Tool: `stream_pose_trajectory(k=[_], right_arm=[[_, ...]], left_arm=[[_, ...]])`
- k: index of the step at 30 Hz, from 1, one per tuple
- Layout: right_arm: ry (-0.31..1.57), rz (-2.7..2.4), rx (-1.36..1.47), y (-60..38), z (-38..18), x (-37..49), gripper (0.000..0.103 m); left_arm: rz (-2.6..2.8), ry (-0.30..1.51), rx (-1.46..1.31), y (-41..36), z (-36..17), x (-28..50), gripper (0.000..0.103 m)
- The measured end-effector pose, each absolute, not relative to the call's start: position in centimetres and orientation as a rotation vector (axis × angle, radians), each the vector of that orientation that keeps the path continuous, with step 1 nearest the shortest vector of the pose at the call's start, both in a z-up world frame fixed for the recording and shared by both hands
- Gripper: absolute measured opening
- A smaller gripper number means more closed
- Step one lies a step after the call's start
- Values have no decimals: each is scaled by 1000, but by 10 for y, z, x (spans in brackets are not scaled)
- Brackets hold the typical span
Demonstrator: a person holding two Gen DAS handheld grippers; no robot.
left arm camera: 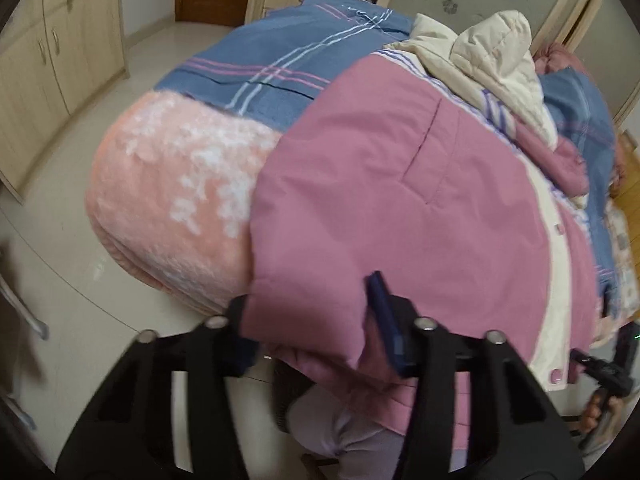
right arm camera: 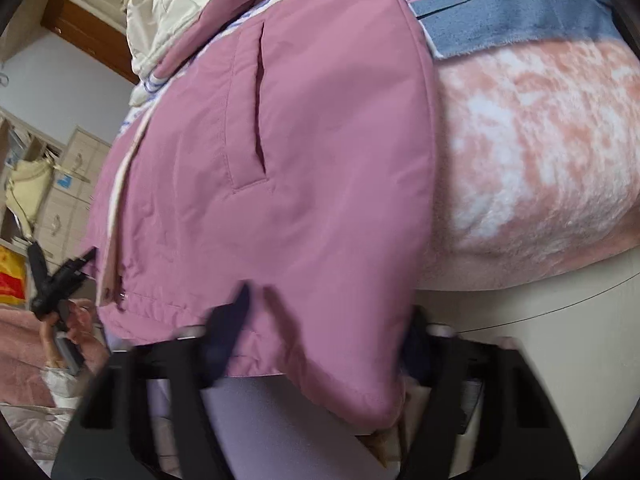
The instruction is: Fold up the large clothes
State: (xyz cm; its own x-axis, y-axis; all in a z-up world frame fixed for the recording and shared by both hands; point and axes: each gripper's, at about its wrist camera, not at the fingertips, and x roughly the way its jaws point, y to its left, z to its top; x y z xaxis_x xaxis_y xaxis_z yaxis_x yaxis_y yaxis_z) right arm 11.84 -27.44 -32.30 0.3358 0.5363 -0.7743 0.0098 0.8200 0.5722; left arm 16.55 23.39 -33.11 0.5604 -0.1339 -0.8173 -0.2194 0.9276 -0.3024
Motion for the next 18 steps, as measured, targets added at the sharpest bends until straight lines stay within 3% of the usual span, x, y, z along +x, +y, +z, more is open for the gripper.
stream_pose_trajectory(k=[1, 3, 5, 18], right_arm=[[1183, 381, 564, -278, -323, 117, 15], [1148, 451, 685, -289, -316, 116, 10], [1092, 507, 759, -299, -304, 114, 9], [701, 664, 946, -340, -188, 169, 8]], left_arm=[[38, 975, -433, 238, -329, 164, 32], [-6, 960, -503, 243, -324, 162, 17], [-76, 916, -598, 251, -314, 156, 12], [-394, 616, -815, 269, -213, 192, 12]])
